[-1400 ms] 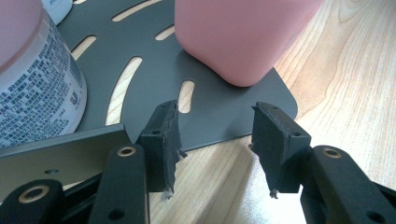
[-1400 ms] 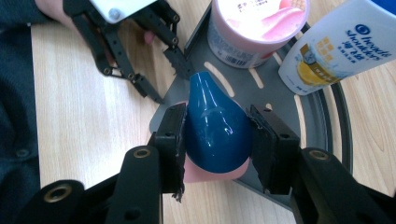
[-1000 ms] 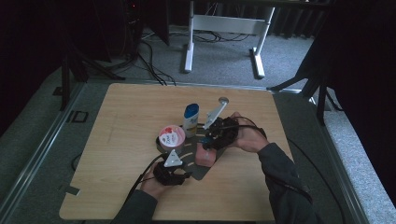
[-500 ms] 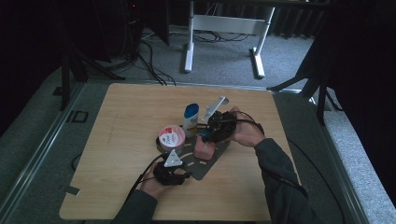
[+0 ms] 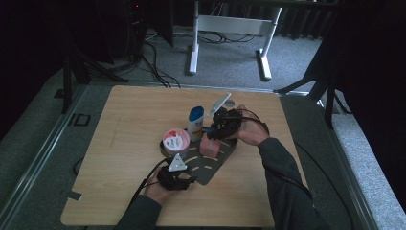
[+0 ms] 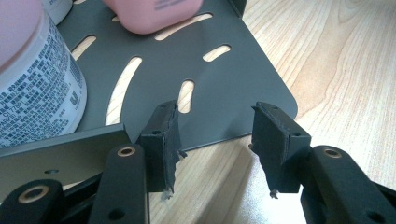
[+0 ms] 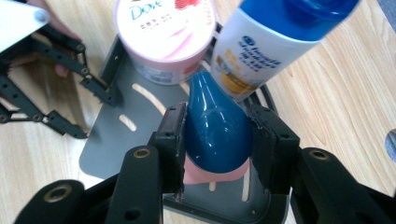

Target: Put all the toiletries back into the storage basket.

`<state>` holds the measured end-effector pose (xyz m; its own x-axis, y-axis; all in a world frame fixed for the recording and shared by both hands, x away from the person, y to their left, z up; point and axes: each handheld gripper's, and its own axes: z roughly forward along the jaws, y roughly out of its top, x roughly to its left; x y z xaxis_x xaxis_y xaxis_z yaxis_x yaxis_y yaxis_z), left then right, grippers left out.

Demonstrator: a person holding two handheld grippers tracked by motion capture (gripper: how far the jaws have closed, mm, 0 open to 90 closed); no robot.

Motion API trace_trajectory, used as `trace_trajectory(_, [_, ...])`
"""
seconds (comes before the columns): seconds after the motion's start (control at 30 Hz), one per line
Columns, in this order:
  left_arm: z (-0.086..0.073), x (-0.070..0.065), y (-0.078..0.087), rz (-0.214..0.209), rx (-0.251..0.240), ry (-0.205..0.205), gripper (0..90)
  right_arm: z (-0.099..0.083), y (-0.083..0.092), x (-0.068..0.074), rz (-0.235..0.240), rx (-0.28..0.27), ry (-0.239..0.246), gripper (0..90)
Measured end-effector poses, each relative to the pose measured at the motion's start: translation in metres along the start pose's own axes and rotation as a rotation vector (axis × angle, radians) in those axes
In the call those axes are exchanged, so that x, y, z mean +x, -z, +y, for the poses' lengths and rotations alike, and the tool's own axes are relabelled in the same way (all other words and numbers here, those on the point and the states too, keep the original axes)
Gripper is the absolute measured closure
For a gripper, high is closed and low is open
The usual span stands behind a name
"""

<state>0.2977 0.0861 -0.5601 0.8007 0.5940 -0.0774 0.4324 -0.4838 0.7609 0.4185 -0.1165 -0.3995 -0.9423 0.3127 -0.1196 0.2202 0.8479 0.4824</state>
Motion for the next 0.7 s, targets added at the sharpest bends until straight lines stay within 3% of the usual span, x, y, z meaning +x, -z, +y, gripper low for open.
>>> trace_trajectory(0.4, [0.000,0.000,0.000,-0.001,0.000,0.000,51.5,0.007,-0.007,-0.015,-0.028,-0.009,-0.033,58.6])
trace_trajectory(0.7, [0.000,0.000,0.000,0.000,0.000,-0.001,51.5,0.010,-0.012,-0.022,-0.016,-0.029,-0.067,57.8])
